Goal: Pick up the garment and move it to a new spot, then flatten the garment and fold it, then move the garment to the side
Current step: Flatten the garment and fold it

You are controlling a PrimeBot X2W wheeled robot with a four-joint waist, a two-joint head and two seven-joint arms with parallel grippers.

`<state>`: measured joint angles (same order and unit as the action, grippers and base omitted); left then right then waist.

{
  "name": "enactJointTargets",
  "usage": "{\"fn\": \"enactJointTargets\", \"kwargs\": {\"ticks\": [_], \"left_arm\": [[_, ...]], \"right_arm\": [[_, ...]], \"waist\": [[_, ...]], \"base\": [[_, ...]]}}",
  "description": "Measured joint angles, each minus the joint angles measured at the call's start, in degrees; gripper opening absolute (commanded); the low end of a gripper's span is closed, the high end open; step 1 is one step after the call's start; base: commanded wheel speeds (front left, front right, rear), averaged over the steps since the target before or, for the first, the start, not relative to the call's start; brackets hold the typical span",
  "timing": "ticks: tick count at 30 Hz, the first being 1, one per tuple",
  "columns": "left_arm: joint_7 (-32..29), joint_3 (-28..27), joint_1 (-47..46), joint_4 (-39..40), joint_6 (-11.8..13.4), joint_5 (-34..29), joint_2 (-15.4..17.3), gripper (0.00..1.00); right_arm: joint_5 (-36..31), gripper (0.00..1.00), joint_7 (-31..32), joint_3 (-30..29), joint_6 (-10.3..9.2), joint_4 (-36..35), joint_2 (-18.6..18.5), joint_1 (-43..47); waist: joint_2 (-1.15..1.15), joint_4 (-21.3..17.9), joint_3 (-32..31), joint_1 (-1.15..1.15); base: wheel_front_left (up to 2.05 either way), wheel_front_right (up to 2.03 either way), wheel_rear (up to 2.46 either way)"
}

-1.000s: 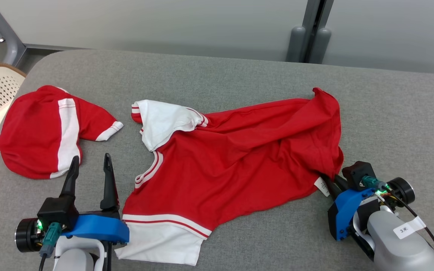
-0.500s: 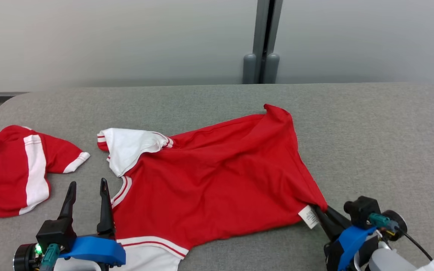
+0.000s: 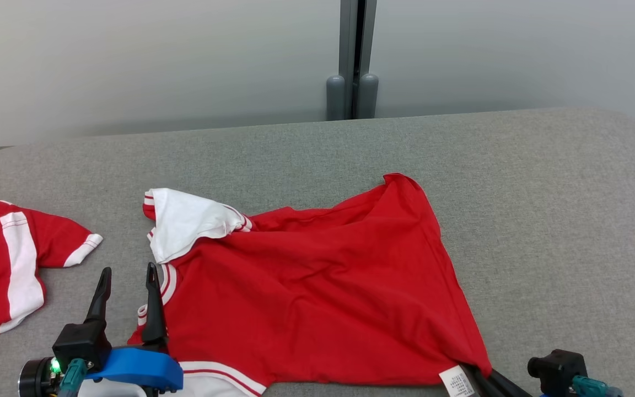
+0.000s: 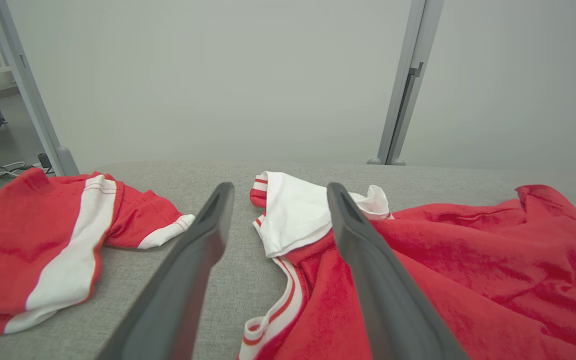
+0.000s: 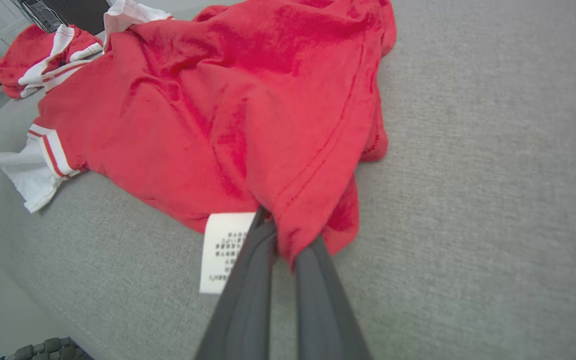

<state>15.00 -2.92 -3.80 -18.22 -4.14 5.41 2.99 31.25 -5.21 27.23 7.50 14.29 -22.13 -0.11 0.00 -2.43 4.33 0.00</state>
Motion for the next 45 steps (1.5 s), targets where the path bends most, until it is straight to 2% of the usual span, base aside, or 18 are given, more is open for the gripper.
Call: {"fn": "enactJointTargets", "kwargs": {"ticks": [3, 4, 5, 9, 16, 21, 25, 33, 45], "left_arm": [[0.0, 0.04, -0.11, 0.03, 0.03, -0.14, -0.01, 1.0], [0.0, 0.07, -0.19, 0.01, 0.03, -0.14, -0.01, 1.0], [0.0, 0.11, -0.25, -0.02, 0.03, -0.14, -0.01, 1.0], [0.0, 0.26, -0.6, -0.19, 0.03, -0.13, -0.02, 1.0], [0.0, 0.08, 0.05, 0.08, 0.12, -0.13, -0.04, 1.0], [0.0, 0.04, -0.11, 0.38, 0.11, -0.3, -0.04, 1.0], [0.0, 0.11, -0.95, 0.54, 0.1, -0.37, -0.04, 1.0], [0.0, 0.88, -3.2, 0.29, 0.08, -0.1, -0.07, 1.0], [0.0, 2.96, -5.86, 0.08, 0.64, 1.58, -0.07, 1.0]], "right_arm": [[0.02, 0.0, 2.05, -2.83, 0.0, -2.45, -0.07, 2.75], [-0.47, 0.26, 2.14, -3.36, 0.0, -2.48, -0.11, 3.28], [-0.57, 1.0, 1.8, -3.79, -0.01, -2.44, 0.08, 3.72], [-2.31, 1.0, -0.37, -4.59, -0.01, -0.79, 1.68, 3.93], [-5.97, 1.0, -3.96, -10.67, -0.01, -2.99, 0.45, -1.75], [-9.14, 1.0, -2.35, -12.62, -0.01, -3.67, -0.05, -9.66], [-10.87, 1.0, 0.18, -12.51, -0.01, -1.26, 0.11, -16.94], [-12.16, 1.0, 4.72, -9.54, -0.01, 9.83, 0.81, -28.42], [-10.98, 1.0, 6.13, -3.94, -0.01, 31.84, 1.05, -36.91]], "waist": [[0.0, -0.16, 0.2, 0.0], [0.0, -0.14, 0.25, 0.0], [0.0, -0.09, 0.3, 0.0], [0.0, 0.35, -0.03, 0.0], [0.0, 1.02, -0.6, 0.0], [0.0, 1.59, 0.09, 0.0], [0.0, 2.28, 1.01, 0.0], [0.0, 4.66, 3.32, 0.0], [0.0, 9.22, 6.99, 0.01]], "base": [[0.0, 0.0, 0.0], [0.0, 0.0, 0.0], [0.0, 0.0, 0.0], [0.0, 0.0, 0.0], [0.0, 0.0, 0.0], [0.0, 0.0, 0.0], [0.0, 0.0, 0.0], [0.0, 0.0, 0.0], [0.0, 0.0, 0.0]]}}
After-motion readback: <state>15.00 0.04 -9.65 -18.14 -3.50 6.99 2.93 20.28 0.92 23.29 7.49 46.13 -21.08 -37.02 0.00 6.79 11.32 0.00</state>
